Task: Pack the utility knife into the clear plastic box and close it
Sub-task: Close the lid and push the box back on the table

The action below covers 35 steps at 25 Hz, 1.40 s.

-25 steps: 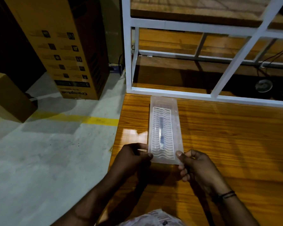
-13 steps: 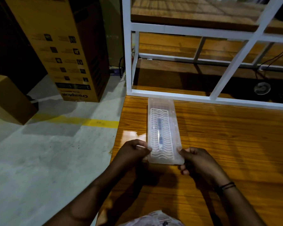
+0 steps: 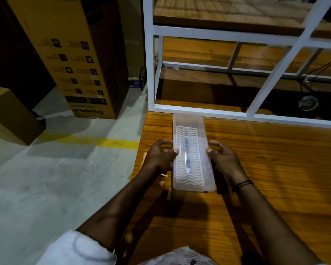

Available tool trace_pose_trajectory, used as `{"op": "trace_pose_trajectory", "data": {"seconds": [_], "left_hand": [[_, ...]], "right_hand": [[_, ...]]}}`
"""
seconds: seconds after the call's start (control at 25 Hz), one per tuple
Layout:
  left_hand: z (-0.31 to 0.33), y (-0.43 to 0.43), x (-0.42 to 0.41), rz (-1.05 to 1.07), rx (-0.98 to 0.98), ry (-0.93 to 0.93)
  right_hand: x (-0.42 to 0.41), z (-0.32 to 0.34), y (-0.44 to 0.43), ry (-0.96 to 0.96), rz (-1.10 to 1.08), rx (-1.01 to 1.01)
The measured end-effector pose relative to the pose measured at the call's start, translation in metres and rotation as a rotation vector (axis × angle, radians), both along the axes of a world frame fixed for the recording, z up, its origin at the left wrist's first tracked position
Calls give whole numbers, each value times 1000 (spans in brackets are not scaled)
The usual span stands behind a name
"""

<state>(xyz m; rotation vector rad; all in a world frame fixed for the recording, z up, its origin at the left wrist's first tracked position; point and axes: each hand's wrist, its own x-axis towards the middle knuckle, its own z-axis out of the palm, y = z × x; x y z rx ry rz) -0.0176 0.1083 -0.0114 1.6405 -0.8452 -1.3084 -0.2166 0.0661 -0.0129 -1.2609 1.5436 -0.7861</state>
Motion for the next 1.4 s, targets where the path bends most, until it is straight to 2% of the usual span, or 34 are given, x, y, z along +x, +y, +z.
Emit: {"op": "trace_pose_trajectory", "data": {"seconds": [0.08,0.2,0.28,0.36,0.48,0.56,0.64,0.84,1.0,1.24,1.4], "left_hand": [[-1,-6,3,-78,-24,-60],[5,-25,7,-298,-47,-439],[10,-32,6,-423,-46,-660],[13,-33,0,-434,-110,-853],[4,-41,-12,-379,-209,-1246],[-1,-53,-18,-391,-267,-1391],[2,-66,-18,-378,-324,-1414],[-2,-86,-16,-349,-340,-1380],[-12,-95,-9,-375,-243,-1335],[-12,-104,-3,-440,-226,-1242],[-17,-104,-1,-400,-249,-1167]], "right_hand": [[1,-3,-6,138,78,-70],[5,-6,-21,522,265,-211],[14,-6,-27,683,357,-241],[22,-7,-32,786,377,-287],[27,-7,-46,838,363,-372],[33,-5,-54,891,342,-462],[41,-5,-59,947,348,-520],[45,-8,-64,944,355,-483],[46,-12,-75,878,411,-368],[47,-14,-77,823,382,-371],[48,-13,-76,732,350,-351]]}}
